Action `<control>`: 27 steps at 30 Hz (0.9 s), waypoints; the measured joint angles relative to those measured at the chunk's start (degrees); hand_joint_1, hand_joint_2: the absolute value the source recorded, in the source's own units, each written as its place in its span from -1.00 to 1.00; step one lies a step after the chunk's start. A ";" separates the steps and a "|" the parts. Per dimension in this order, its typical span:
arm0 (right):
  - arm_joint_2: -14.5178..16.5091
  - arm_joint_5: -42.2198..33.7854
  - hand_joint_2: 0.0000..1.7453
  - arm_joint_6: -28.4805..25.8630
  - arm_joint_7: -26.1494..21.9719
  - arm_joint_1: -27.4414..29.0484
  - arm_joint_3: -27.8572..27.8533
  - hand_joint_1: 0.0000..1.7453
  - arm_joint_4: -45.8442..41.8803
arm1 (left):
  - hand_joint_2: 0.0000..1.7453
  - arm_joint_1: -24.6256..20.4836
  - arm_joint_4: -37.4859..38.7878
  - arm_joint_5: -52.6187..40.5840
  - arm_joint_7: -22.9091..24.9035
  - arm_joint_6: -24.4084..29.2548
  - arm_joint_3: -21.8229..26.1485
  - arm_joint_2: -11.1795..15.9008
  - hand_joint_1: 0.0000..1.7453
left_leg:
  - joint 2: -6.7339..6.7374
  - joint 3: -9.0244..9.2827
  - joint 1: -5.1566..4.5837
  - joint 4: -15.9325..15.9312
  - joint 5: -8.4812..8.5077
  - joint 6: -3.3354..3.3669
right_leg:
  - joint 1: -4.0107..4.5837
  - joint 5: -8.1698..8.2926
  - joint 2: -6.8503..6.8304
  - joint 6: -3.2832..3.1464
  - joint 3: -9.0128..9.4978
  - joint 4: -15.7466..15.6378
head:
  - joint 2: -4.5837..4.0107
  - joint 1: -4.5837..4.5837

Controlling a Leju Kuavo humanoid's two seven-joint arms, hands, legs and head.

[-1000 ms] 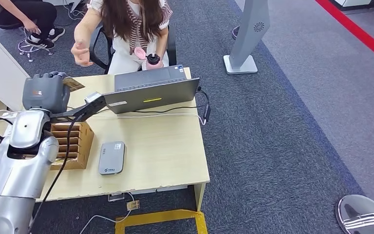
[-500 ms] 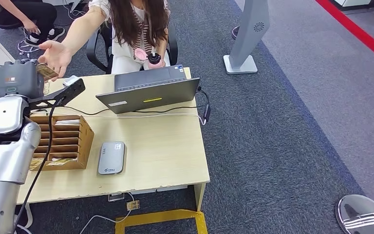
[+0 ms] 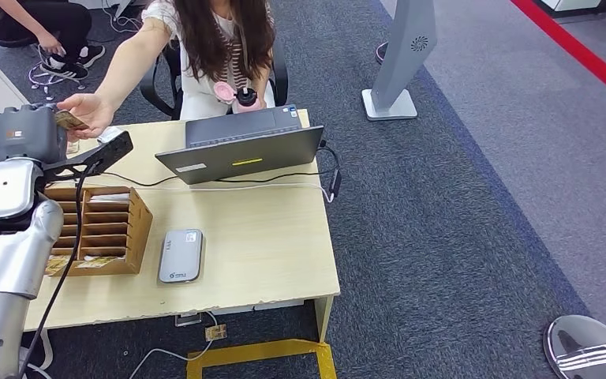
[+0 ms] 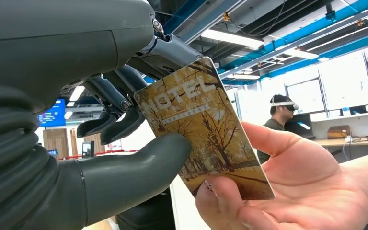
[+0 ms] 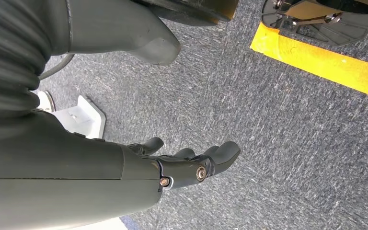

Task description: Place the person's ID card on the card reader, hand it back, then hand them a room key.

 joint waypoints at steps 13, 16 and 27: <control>0.05 0.21 1.00 -0.11 -0.10 0.02 -0.13 -1.00 -0.02 | 1.00 2.06 -0.72 0.95 -0.57 5.03 1.08 -0.20 -1.00 | 0.01 0.00 0.00 0.00 -0.01 0.00 | 0.00 -0.01 0.01 0.00 0.00 0.00 | 0.00 -0.01; 0.08 0.19 1.00 -0.20 -0.26 0.07 -0.31 -1.00 -0.01 | 1.00 4.59 -3.88 1.97 -1.98 6.42 1.38 -0.48 -1.00 | -0.01 -0.01 0.00 0.00 -0.01 0.00 | 0.00 -0.02 0.00 0.01 0.00 0.00 | 0.00 0.02; 0.79 -2.72 1.00 -2.13 -0.36 0.57 -3.01 -1.00 -0.03 | 1.00 31.96 -30.15 10.55 -11.28 14.70 1.83 -1.60 -1.00 | 0.13 0.08 -0.03 -0.02 -0.30 0.01 | -0.03 -0.29 0.15 0.02 0.03 -0.02 | 0.00 0.04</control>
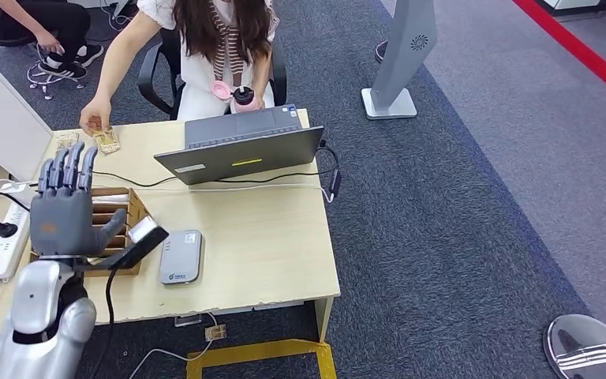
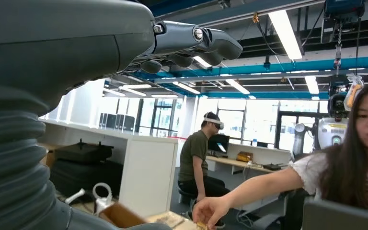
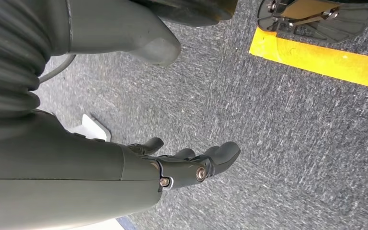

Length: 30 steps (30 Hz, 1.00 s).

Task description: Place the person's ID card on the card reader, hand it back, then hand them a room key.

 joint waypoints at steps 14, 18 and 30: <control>0.02 0.34 1.00 0.09 -1.42 0.27 -1.73 -1.00 -0.01 | 1.00 10.87 -2.47 -4.48 2.89 -3.84 3.05 3.26 -1.00 | -0.05 0.01 0.02 -0.01 0.01 0.02 | 0.02 -0.04 -0.09 0.01 0.03 0.01 | 0.00 -0.01; 0.02 0.55 1.00 0.11 -1.43 0.27 -1.92 -1.00 -0.01 | 1.00 9.87 0.13 -5.68 4.54 -5.92 3.69 3.89 -1.00 | -0.06 0.01 0.02 -0.01 0.01 0.02 | 0.02 -0.04 -0.09 0.01 0.04 0.01 | 0.00 0.00; 0.02 0.93 1.00 0.16 -1.27 0.25 -1.99 -1.00 -0.01 | 1.00 7.48 4.38 -6.07 5.46 -7.77 3.95 4.33 -1.00 | -0.05 0.01 0.02 0.00 0.00 0.02 | 0.02 -0.05 -0.09 0.01 0.03 0.01 | 0.00 -0.01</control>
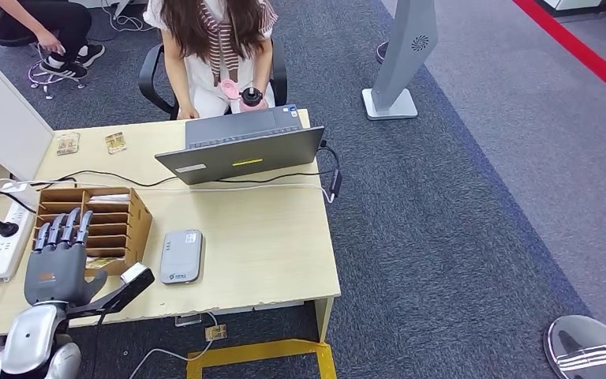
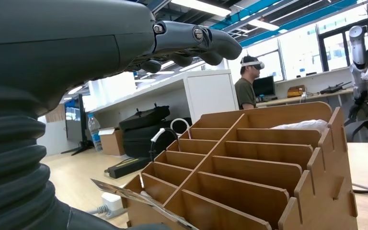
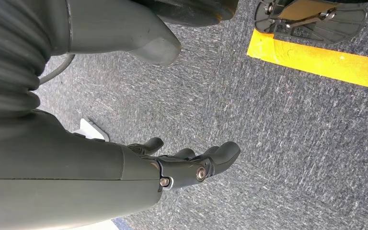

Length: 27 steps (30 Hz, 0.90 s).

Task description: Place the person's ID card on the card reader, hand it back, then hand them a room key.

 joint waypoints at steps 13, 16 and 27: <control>0.00 0.57 1.00 0.02 0.24 -0.02 -0.02 -1.00 0.00 | 1.00 -1.07 2.33 -0.18 2.82 -1.05 1.14 0.07 -1.00 | 0.00 0.00 0.00 0.00 0.00 0.00 | 0.00 0.00 0.00 0.00 0.00 0.00 | 0.00 -0.01; 0.00 0.68 1.00 0.02 0.25 -0.02 -0.02 -1.00 0.00 | 1.00 -1.23 2.91 -0.18 2.87 -1.05 1.27 0.09 -1.00 | 0.00 -0.01 0.00 0.00 0.00 0.00 | 0.00 0.00 0.00 0.00 0.00 0.00 | 0.00 -0.01; 0.00 1.07 1.00 0.02 0.61 -0.01 -0.02 -1.00 0.00 | 1.00 -1.35 5.32 0.01 2.87 -0.98 2.53 0.08 -1.00 | 0.00 0.00 0.00 0.00 0.00 0.00 | 0.00 0.00 0.00 0.00 0.00 0.00 | 0.00 0.00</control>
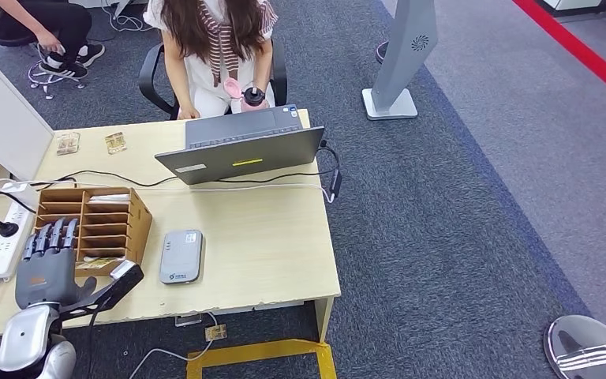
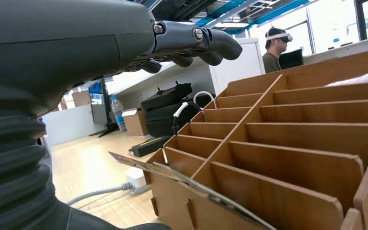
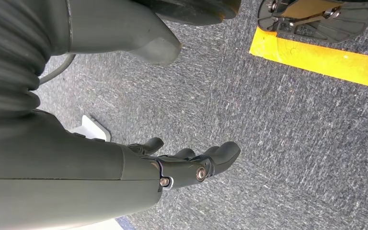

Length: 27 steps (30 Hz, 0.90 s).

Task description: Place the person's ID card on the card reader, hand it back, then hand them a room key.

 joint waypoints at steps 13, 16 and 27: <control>0.00 0.34 1.00 0.00 0.07 0.00 0.00 -1.00 0.00 | 1.00 -0.02 1.33 -0.11 -0.68 -0.01 0.04 -0.21 -1.00 | 0.00 0.00 0.00 0.00 0.00 0.00 | 0.00 0.00 0.00 0.00 0.00 0.00 | 0.00 -0.01; 0.00 0.38 1.00 0.00 0.07 -0.01 0.00 -1.00 0.00 | 1.00 -0.03 1.38 -0.19 -0.75 -0.05 0.04 -0.38 -1.00 | 0.00 0.00 0.00 0.00 0.00 0.00 | 0.00 0.00 0.00 0.00 0.00 0.00 | 0.00 -0.01; 0.02 0.60 1.00 0.00 0.07 -0.01 -0.03 -1.00 0.00 | 1.00 -0.22 1.43 -0.38 -0.90 0.05 0.04 -0.99 -1.00 | 0.00 0.00 0.00 0.00 0.00 0.00 | 0.00 0.00 0.00 0.00 0.00 0.00 | 0.00 0.00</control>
